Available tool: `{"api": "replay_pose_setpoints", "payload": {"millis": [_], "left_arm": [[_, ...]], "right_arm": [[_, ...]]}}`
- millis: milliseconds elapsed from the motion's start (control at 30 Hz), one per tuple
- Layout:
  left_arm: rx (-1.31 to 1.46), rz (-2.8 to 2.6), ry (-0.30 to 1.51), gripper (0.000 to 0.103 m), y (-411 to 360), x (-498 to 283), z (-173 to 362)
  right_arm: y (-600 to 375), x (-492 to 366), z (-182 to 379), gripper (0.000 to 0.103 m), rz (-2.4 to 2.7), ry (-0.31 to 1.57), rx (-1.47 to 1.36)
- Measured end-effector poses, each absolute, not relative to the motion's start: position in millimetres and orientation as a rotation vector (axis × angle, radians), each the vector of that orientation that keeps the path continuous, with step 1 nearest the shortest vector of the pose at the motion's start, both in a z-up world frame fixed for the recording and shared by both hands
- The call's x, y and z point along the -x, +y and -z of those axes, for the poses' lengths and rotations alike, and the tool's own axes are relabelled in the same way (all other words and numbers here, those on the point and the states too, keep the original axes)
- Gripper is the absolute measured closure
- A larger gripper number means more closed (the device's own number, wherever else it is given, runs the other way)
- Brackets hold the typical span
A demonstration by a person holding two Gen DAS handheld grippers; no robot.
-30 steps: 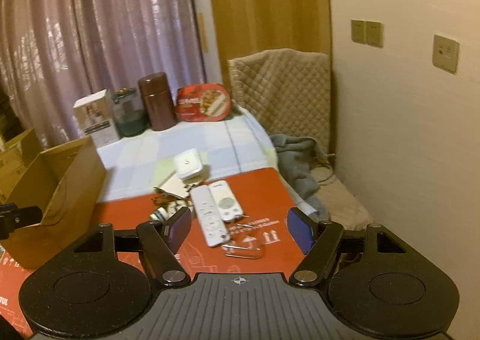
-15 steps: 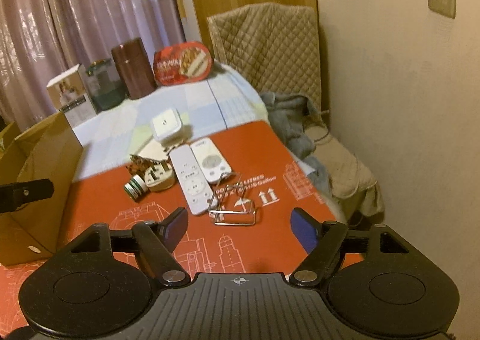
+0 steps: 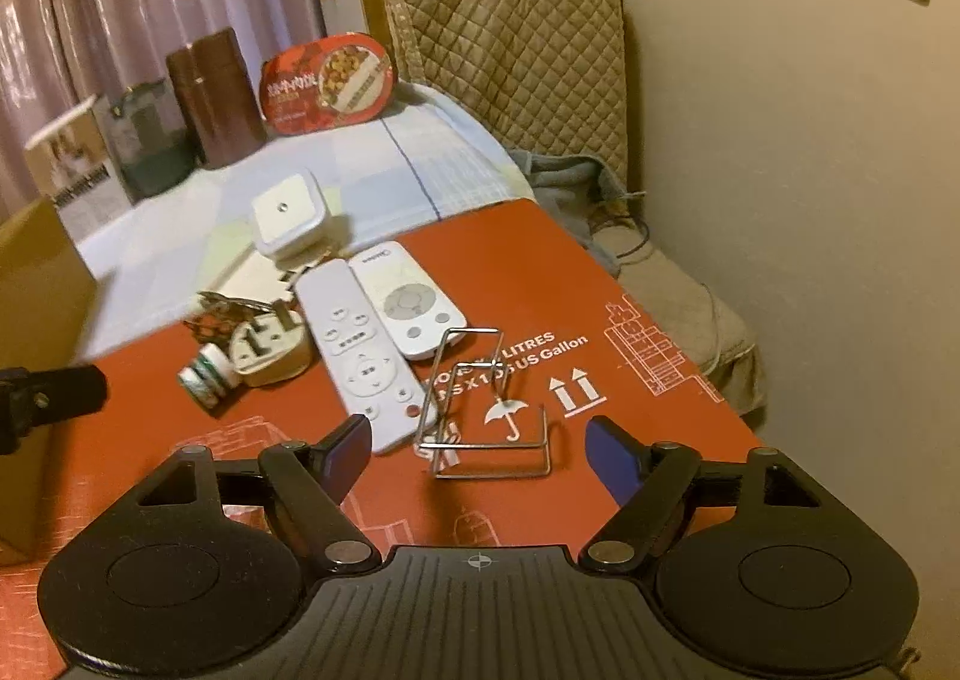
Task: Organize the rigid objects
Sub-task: 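Grasp the green-capped bottle with the left tool while the right tool grasps the wire rack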
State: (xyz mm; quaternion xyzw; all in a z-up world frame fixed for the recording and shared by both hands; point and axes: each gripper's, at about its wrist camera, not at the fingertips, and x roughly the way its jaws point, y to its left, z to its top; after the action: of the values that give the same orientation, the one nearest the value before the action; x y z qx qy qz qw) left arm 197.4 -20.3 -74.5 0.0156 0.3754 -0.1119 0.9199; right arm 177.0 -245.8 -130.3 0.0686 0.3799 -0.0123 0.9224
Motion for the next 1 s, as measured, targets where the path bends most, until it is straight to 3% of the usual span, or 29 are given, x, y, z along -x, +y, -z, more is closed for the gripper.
{"api": "replay_pose_setpoints", "payload": {"millis": [267, 600, 1000], "left_arm": [[-0.025, 0.244, 0.788, 0.027, -21.7, -203.2, 88.3], [-0.021, 0.247, 0.796, 0.027, -20.2, -204.0, 95.8], [-0.063, 0.292, 0.775, 0.026, -29.4, -211.4, 104.5]], "right_arm": [[-247.4, -187.4, 146.7, 0.031, 0.056, 0.771, -0.147], [-244.0, -193.6, 152.6, 0.051, 0.052, 0.77, -0.071], [-250.1, -185.4, 146.6, 0.052, -0.039, 0.751, -0.018]]}}
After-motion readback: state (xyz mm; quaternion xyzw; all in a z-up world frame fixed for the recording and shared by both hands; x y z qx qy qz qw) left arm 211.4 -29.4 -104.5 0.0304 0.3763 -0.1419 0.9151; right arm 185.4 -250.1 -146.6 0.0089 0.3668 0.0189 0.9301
